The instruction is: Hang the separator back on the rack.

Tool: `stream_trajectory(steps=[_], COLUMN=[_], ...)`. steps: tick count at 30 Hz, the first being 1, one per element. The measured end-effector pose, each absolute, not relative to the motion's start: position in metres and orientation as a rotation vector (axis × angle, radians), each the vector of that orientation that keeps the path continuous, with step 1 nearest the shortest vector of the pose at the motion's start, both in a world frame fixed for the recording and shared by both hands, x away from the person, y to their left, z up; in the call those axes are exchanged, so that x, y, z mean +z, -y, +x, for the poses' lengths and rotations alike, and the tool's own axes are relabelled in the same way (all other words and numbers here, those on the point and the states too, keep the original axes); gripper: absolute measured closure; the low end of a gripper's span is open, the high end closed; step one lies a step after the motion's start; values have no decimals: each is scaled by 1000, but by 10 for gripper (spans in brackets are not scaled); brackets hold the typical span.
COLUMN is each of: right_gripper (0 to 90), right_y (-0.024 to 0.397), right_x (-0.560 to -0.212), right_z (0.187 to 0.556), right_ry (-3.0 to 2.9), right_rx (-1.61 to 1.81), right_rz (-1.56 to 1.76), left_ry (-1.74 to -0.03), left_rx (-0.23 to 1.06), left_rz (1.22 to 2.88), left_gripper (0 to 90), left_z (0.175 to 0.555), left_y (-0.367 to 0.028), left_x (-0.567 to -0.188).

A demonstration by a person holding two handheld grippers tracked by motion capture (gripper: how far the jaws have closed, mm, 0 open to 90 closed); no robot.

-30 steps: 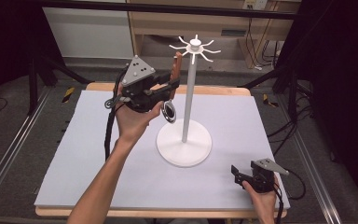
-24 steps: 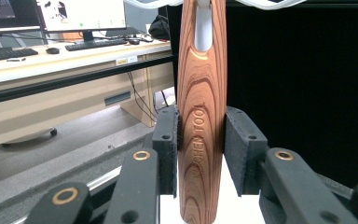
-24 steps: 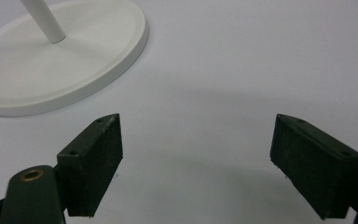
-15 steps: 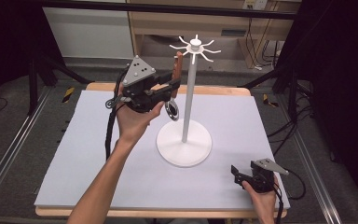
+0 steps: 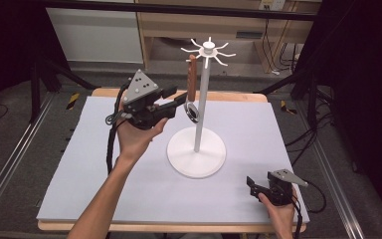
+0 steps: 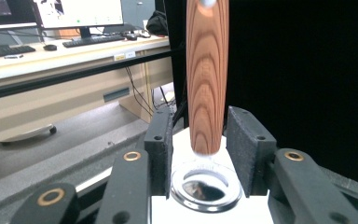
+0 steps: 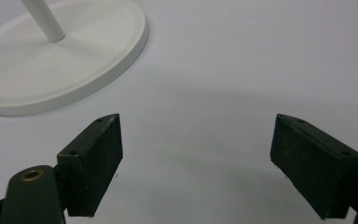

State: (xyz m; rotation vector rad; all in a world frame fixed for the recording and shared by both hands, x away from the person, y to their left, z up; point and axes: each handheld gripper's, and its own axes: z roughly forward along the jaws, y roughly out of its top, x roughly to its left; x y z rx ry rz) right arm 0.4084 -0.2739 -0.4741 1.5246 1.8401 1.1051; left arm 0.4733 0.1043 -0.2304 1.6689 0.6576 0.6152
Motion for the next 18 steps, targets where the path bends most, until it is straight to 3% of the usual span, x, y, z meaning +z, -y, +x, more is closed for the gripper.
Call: stream_trajectory(steps=[18], right_gripper=[172], right_y=[275], right_x=[-475], right_z=[408], right_ry=[-1836], right_rx=[1099], right_rz=[1532], left_ry=[-713], left_rx=[604], left_rz=[1730], left_gripper=[480], left_z=[459], left_y=[-138], left_x=[-285])
